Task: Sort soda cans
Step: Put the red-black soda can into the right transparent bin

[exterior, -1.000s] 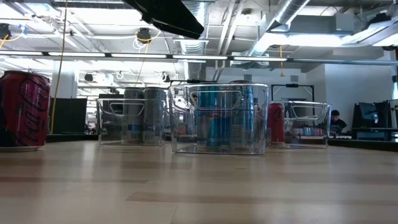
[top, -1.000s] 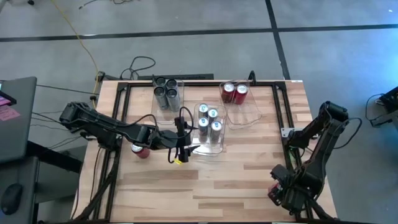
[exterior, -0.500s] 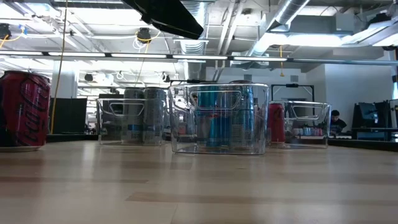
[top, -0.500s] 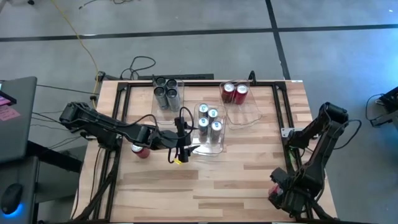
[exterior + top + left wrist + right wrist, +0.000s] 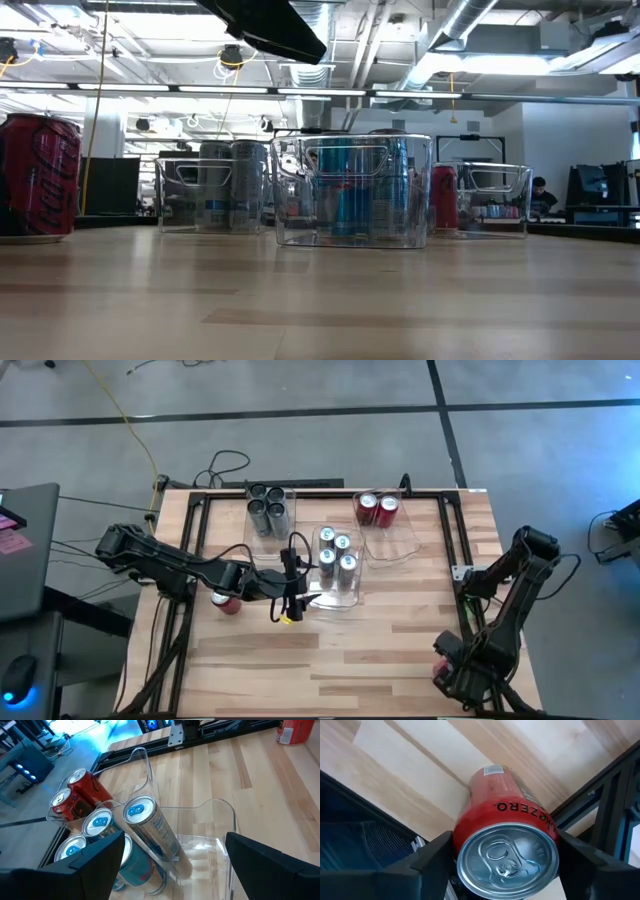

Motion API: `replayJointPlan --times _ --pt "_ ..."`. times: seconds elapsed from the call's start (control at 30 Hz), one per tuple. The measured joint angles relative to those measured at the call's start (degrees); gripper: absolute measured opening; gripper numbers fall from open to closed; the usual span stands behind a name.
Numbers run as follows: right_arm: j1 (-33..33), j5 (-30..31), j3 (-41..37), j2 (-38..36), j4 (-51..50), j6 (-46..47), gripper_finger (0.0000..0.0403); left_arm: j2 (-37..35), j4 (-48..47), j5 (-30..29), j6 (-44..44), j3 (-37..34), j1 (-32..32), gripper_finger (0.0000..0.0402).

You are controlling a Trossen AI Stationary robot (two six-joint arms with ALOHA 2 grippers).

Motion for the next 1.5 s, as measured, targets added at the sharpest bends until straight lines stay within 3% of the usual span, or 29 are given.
replayJointPlan --times 0.2,0.3,0.6,0.83,1.03,1.2,1.5 --pt "-3.2 -0.3 0.1 -0.2 -0.2 -6.9 0.0276 -0.9 -0.7 -3.2 0.5 0.0 0.0 0.0340" --pt "-7.9 0.8 1.7 0.1 -1.3 -15.4 0.0274 -3.7 -2.8 -4.5 -0.2 0.0 0.0 0.0340" --pt "-30.3 2.1 9.5 -0.1 -9.2 -47.5 0.0272 -11.6 -14.1 -5.0 -3.9 0.0 0.0 0.0340" --pt "-46.0 5.7 21.0 -0.1 -22.2 -62.9 0.0271 -15.3 -21.2 -5.2 -7.5 -0.4 0.0 0.0340" --pt "-59.1 11.1 29.8 -0.2 -25.6 -71.8 0.0271 -18.1 -11.1 -5.2 -7.3 -9.0 0.0 0.0340" --pt "-70.2 11.9 31.6 -0.2 -23.9 -79.4 0.0271 -19.9 0.7 -4.8 -7.0 -19.0 0.7 0.0340" --pt "-87.1 9.9 31.6 4.6 -20.5 -90.2 0.0271 -23.7 0.4 -3.5 -8.0 -21.7 4.0 0.0340"
